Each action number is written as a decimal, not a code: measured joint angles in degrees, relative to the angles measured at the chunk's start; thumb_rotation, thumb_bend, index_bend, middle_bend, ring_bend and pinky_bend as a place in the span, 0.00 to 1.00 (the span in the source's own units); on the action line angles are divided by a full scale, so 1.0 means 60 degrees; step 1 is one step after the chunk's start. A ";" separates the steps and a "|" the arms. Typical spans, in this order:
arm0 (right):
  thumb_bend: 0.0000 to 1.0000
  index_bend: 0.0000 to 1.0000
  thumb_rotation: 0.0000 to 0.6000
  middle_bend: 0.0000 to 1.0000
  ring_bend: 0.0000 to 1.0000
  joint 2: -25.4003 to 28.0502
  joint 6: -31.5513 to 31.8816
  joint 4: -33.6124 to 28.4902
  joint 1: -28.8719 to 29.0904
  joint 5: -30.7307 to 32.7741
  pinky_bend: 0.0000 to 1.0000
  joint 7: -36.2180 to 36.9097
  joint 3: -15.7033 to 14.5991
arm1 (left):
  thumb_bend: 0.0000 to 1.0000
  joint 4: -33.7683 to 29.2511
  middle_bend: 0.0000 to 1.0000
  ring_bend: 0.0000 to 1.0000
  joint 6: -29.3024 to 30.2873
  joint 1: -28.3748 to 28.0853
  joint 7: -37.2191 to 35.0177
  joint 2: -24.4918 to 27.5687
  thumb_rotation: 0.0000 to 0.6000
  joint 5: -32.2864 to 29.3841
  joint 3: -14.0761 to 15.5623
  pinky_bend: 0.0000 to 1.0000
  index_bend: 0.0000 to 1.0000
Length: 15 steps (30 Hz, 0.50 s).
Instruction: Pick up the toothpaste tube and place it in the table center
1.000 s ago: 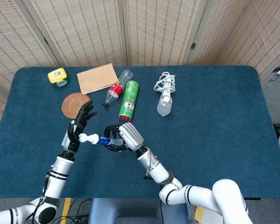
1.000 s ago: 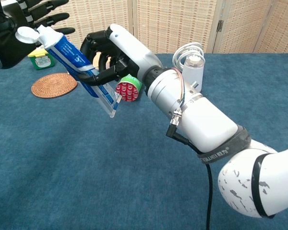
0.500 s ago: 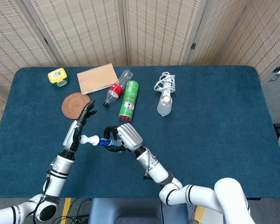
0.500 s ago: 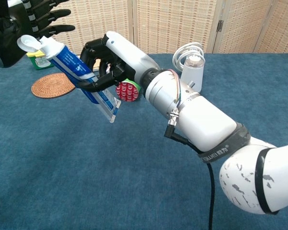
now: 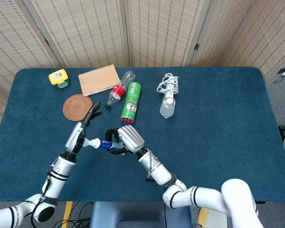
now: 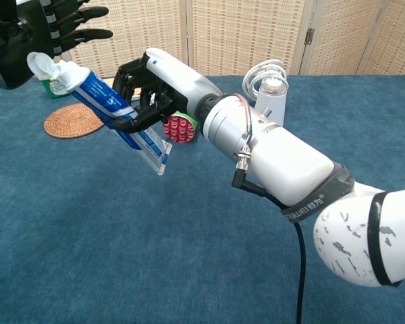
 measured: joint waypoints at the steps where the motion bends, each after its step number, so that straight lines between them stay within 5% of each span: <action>1: 0.52 0.76 1.00 0.67 0.65 0.0018 -0.0042 -0.0030 0.0007 0.0028 0.73 -0.0004 0.0010 | 0.03 -0.0007 0.01 0.00 -0.0012 -0.0013 -0.0051 0.0008 0.00 -0.0002 0.0004 0.15 0.00; 15: 0.50 0.76 1.00 0.67 0.65 0.0391 -0.0729 -0.0350 0.0156 0.0331 0.73 0.0018 0.0062 | 0.02 0.0166 0.00 0.00 -0.0205 -0.0328 -0.0988 0.0254 0.00 0.0469 0.0284 0.15 0.00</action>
